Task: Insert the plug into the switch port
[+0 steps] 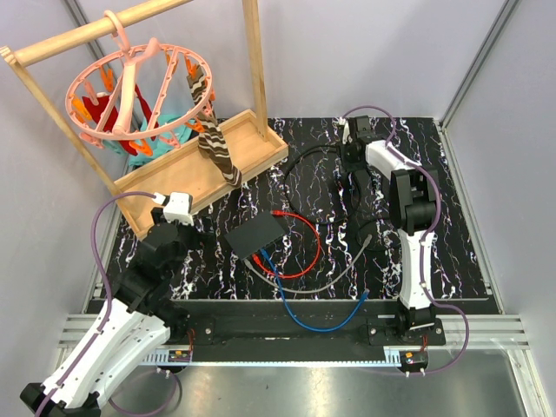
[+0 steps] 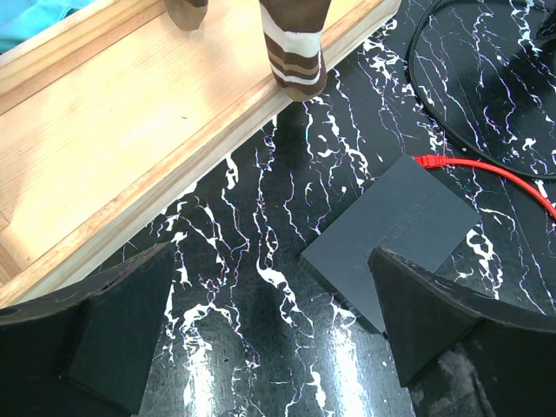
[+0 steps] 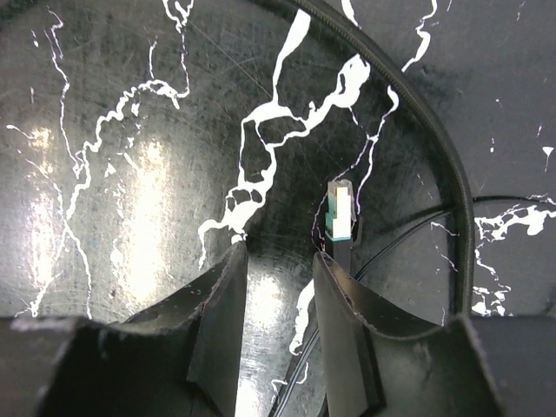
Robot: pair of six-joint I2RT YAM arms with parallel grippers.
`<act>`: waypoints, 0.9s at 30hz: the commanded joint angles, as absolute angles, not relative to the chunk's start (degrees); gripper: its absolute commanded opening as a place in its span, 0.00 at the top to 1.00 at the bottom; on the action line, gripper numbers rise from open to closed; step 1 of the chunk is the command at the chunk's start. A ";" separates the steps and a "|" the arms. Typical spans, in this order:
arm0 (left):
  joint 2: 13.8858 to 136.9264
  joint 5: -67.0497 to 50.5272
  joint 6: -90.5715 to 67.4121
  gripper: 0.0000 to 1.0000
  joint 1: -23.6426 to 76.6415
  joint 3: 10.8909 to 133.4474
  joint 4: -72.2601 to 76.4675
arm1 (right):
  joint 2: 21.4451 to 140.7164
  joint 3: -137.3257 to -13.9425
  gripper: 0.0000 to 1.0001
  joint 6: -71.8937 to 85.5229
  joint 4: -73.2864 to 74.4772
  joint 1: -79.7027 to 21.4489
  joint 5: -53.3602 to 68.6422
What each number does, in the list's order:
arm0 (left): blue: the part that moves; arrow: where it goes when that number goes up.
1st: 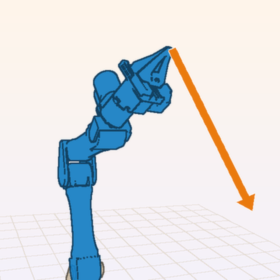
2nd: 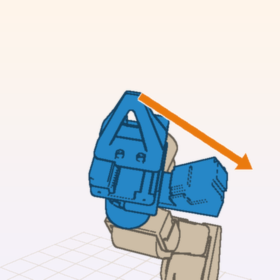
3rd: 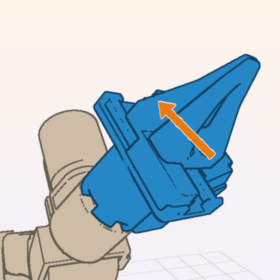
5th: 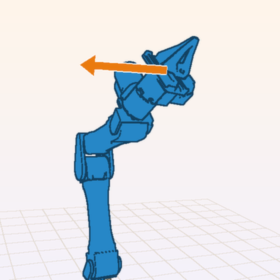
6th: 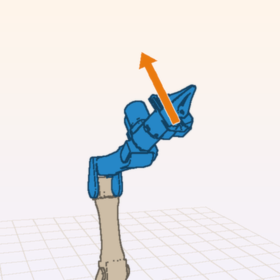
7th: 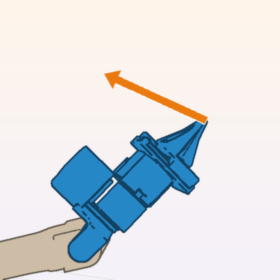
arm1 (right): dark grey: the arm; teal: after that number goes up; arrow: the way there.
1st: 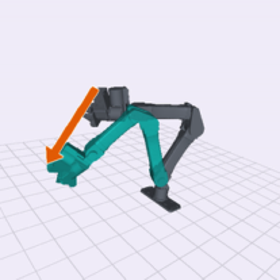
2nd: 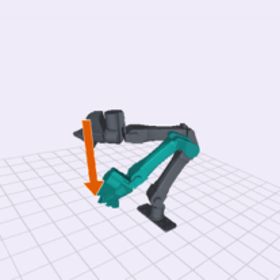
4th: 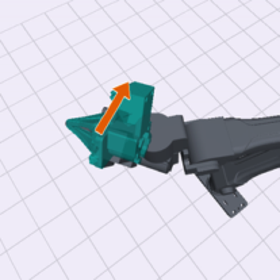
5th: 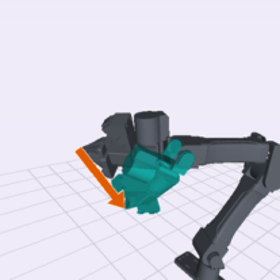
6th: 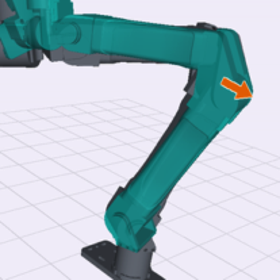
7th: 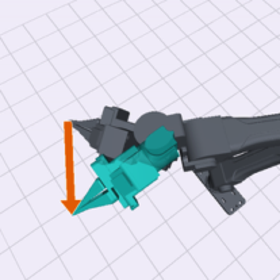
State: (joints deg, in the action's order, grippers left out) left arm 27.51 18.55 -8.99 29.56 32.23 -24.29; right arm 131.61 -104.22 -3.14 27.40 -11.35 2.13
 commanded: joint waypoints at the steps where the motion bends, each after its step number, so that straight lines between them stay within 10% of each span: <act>1: 27.33 19.86 -8.35 0.01 29.53 31.82 -20.92 | 128.77 -105.21 0.56 -4.92 28.56 -10.90 1.32; 27: 27.16 20.48 -8.35 0.01 29.53 31.73 -21.01 | 127.35 -107.67 0.59 -7.74 26.72 -8.70 1.22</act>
